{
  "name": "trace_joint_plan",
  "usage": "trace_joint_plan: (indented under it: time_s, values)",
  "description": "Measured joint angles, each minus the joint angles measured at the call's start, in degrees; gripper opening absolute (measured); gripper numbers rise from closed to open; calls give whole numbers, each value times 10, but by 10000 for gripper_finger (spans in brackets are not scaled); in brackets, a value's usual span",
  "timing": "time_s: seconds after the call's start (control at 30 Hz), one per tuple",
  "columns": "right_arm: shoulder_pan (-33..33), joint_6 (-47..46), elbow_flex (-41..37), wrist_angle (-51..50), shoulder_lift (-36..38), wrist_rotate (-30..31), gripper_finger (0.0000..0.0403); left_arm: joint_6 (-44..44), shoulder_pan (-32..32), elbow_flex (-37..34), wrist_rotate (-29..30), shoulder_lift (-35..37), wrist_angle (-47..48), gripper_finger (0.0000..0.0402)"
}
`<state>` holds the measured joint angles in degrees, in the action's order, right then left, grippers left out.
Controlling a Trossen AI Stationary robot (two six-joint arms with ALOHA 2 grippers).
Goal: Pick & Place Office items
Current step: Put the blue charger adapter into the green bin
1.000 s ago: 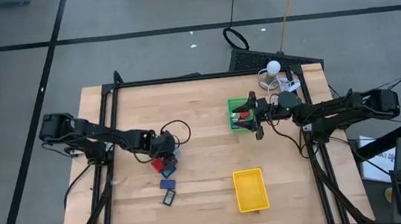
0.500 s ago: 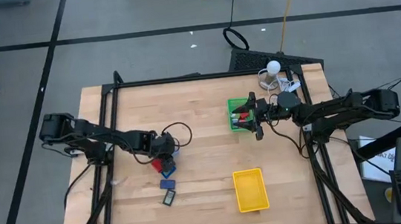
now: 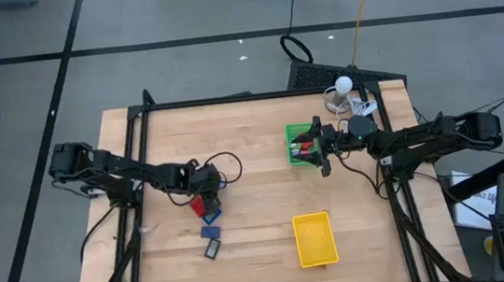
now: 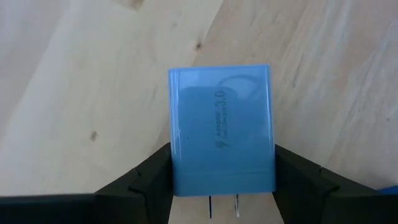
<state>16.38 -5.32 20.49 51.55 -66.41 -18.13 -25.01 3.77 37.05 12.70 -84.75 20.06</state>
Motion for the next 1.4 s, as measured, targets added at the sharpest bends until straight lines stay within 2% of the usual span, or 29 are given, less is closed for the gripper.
trace_joint_plan:
  time_s: [0.13,0.3,0.43,0.67,0.97,1.13,1.33,1.4]
  values:
    - [0,0,0,0,0,5,226,34,-9,21,-2,9,30,214]
    - [-15,-5,0,4,-7,73,226,49,-32,82,-3,12,103,214]
    - [-47,4,0,30,-37,116,226,112,-39,117,-2,12,103,214]
    - [-84,1,19,72,-125,165,226,228,-38,144,75,12,98,217]
    - [-86,-37,168,-3,-245,165,226,363,-22,147,265,12,92,221]
    - [-73,-93,260,-57,-304,161,226,391,-5,147,285,12,57,214]
    - [-48,-193,327,-63,-373,78,227,416,22,147,307,12,30,214]
    - [-44,-213,344,-48,-391,71,226,427,27,147,319,12,24,217]
